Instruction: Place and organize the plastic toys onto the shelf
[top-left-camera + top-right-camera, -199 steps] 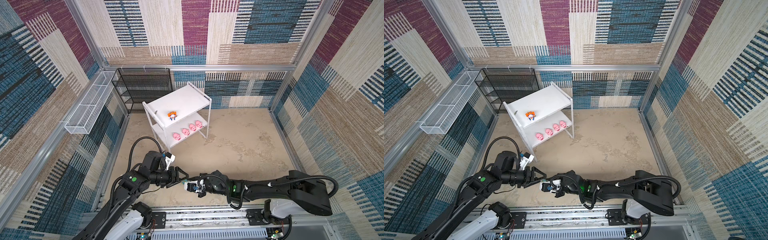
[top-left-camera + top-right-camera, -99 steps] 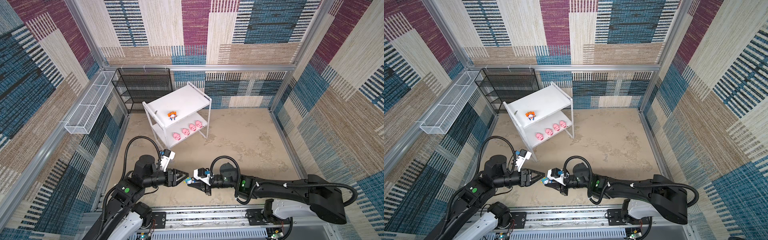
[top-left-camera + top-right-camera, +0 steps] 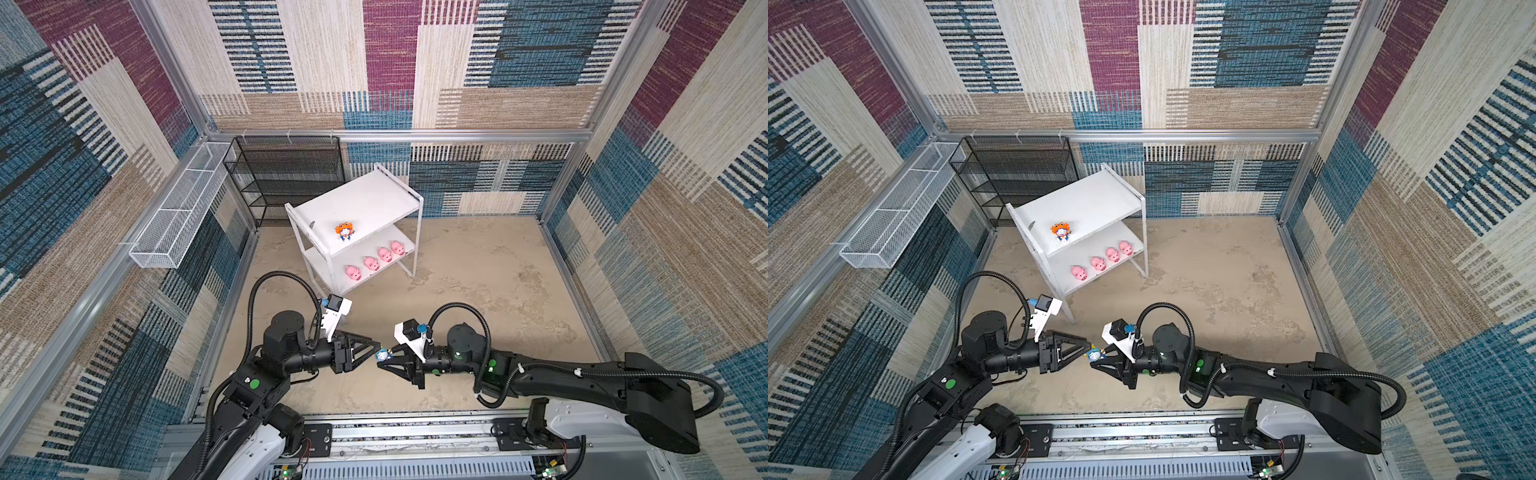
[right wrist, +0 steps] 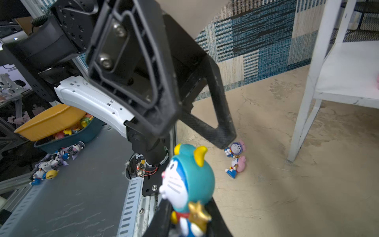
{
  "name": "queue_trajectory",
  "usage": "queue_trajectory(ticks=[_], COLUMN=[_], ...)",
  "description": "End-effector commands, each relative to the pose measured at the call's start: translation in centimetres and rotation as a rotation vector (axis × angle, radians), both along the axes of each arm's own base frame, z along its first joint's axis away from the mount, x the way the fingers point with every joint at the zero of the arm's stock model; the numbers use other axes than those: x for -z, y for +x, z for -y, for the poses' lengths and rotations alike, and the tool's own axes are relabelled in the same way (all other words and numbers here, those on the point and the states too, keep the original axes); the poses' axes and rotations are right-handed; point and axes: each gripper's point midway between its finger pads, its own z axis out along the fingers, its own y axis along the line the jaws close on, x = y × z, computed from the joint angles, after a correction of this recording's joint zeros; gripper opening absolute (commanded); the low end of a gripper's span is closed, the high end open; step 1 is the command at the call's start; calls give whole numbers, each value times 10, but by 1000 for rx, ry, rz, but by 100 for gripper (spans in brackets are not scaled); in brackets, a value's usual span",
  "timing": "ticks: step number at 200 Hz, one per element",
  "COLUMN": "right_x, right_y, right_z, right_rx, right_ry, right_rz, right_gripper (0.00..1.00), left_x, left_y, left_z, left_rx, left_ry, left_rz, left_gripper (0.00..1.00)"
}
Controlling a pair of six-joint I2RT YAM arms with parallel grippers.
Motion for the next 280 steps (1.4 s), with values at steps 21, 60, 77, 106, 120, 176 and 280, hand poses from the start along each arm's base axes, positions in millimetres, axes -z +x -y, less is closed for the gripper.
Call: queue_trajectory(ticks=[21,60,77,106,120,176,280], right_x=[-17,-25,-28,-26,-24,-28,-6], right_y=[8,11,11,12,13,15,15], right_z=[-4,-8,-10,-11,-12,-13,11], right_rx=[37,45,42,44,46,49,28], right_ry=[69,81,87,85,79,85,-98], right_rz=[-60,-70,-72,-73,-76,-69,-2], right_gripper=[23,23,23,23,23,27,68], left_x=[-10,-7,-7,-7,-10,-10,-12], left_y=[-5,-1,0,1,1,2,6], left_z=[5,8,8,9,9,11,2], left_rx=[60,64,64,66,66,80,70], left_ry=[-31,-24,-23,-19,-22,-21,139], left_rz=[51,39,40,40,47,47,122], left_gripper=[52,43,36,25,23,23,16])
